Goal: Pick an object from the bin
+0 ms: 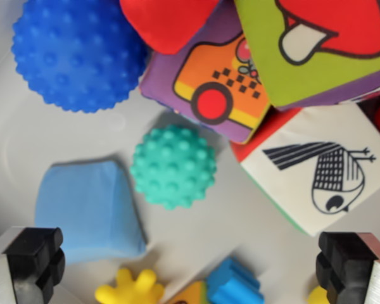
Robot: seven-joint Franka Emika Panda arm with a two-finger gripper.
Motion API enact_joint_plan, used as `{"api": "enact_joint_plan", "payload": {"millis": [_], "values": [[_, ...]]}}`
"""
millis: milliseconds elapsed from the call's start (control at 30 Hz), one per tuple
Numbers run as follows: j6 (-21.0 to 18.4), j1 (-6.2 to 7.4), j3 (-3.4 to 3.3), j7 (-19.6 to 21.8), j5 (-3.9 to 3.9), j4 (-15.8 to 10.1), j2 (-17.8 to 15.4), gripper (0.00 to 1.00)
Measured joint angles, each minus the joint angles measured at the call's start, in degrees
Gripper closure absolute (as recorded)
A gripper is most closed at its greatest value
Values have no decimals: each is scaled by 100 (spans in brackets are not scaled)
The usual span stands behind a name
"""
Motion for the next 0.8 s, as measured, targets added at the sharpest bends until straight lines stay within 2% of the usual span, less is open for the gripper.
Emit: {"api": "enact_joint_plan", "payload": {"millis": [800], "values": [[599, 326, -112, 2038, 13, -88, 549, 0]]}}
